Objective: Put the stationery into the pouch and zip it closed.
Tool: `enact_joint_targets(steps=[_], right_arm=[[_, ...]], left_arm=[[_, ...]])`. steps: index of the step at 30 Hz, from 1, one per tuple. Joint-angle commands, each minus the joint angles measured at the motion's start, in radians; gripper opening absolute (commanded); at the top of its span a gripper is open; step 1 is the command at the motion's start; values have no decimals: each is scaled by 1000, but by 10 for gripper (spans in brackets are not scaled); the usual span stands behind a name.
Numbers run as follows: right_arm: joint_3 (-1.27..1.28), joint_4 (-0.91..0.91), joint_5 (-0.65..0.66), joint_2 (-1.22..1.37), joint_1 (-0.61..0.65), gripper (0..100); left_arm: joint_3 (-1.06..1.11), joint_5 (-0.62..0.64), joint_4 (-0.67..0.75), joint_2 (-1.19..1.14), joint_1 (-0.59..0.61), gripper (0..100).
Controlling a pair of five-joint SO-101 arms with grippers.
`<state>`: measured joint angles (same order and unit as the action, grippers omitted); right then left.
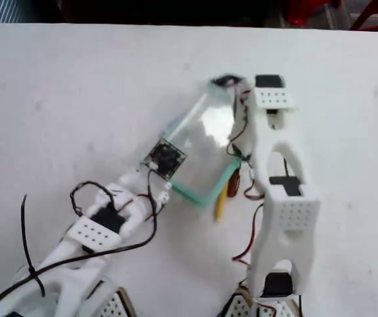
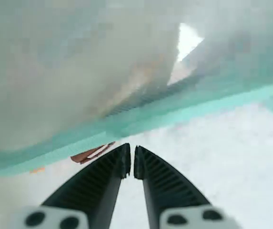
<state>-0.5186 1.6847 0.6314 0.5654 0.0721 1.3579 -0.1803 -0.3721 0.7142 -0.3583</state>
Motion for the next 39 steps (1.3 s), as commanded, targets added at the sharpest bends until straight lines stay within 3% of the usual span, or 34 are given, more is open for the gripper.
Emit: enact_joint_targets(steps=[1,4,12,20,28,39], right_arm=[[-135,8,9,-163,-59,18],[-193,-81,-51,-189,-76,18],[-203,-509,-476,41,-91,18],[-206,-707,-543,297,-157,18],[-253,-449,-514,282,-127,18],[-359,27,-87,266,15,18]], left_arm=[[-44,9,28,-2,-13,31],[-46,9,28,-2,-15,31],[-46,2,28,-2,-36,31],[-46,2,28,-2,-38,31],[-46,2,28,-2,-38,31],[-46,2,28,-2,-38,31]])
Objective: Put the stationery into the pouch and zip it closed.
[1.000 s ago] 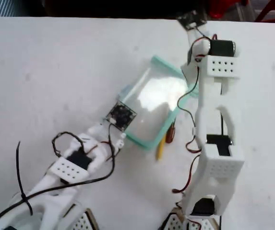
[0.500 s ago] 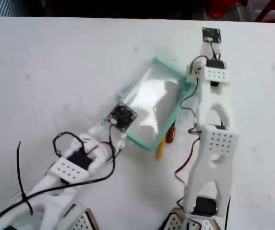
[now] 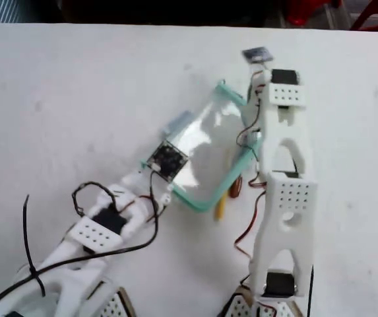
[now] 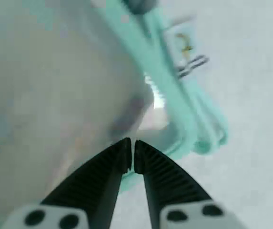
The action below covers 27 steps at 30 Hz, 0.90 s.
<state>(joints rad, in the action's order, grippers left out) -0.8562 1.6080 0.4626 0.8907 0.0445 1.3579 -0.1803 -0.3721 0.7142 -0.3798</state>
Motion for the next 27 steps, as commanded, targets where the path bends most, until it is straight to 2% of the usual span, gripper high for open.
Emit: enact_joint_targets(steps=[1,7,12,13,16,20,27], right_arm=[[-14,111,101,-62,44,18],[-140,90,91,-74,-30,18],[-324,-110,-264,-30,-113,18],[-336,-148,-292,-10,-120,18],[-345,-154,-203,48,-125,54],[-345,-84,-175,127,-139,185],[-437,-81,-175,240,-209,200]], left_arm=[[-46,2,28,-2,-16,31],[-44,2,28,-2,-16,31],[-44,2,28,-2,-18,31],[-44,2,28,-2,-18,31],[-44,2,28,-2,-15,31],[-46,0,28,-2,-16,31],[-46,0,28,-2,-18,31]])
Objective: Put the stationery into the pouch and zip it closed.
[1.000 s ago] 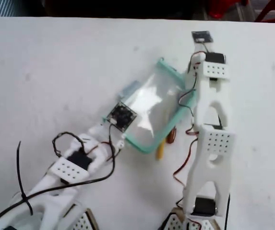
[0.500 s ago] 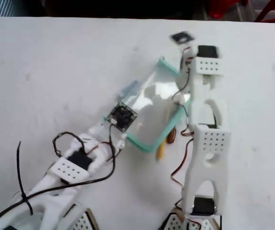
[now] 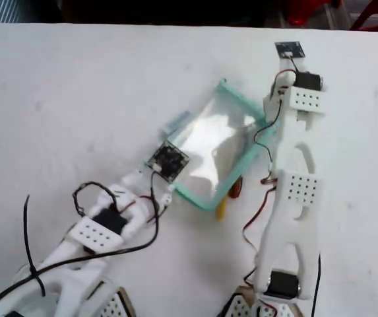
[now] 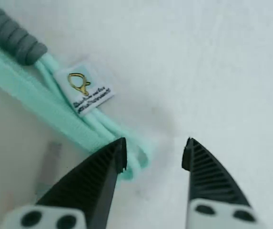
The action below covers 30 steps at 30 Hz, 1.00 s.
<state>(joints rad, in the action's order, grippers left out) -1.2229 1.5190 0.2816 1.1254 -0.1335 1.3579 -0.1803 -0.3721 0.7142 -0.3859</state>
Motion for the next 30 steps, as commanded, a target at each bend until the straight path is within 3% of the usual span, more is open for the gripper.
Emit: enact_joint_targets(steps=[1,9,17,23,30], right_arm=[[-92,8,5,21,-38,200],[-190,27,0,105,-28,199],[-322,194,0,41,18,199],[-308,186,6,84,25,199],[-351,191,0,97,-41,199]], left_arm=[[-46,0,28,-2,-12,31],[-46,0,28,-2,-12,31],[-46,0,28,-2,-12,31],[-46,0,28,-2,-12,31],[-46,0,28,-2,-12,31]])
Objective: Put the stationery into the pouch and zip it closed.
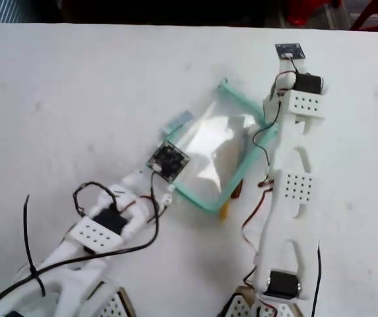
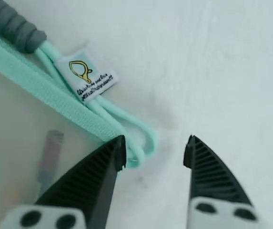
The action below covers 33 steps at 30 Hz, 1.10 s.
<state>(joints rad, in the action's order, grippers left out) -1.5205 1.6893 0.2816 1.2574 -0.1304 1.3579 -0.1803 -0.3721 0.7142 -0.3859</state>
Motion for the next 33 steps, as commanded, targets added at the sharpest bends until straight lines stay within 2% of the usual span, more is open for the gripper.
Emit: enact_joint_targets(steps=[1,33], right_arm=[[-57,22,0,-41,-58,199],[-18,30,0,81,41,199]], left_arm=[[-46,0,28,-2,-12,31],[-43,2,55,-8,-12,31]])
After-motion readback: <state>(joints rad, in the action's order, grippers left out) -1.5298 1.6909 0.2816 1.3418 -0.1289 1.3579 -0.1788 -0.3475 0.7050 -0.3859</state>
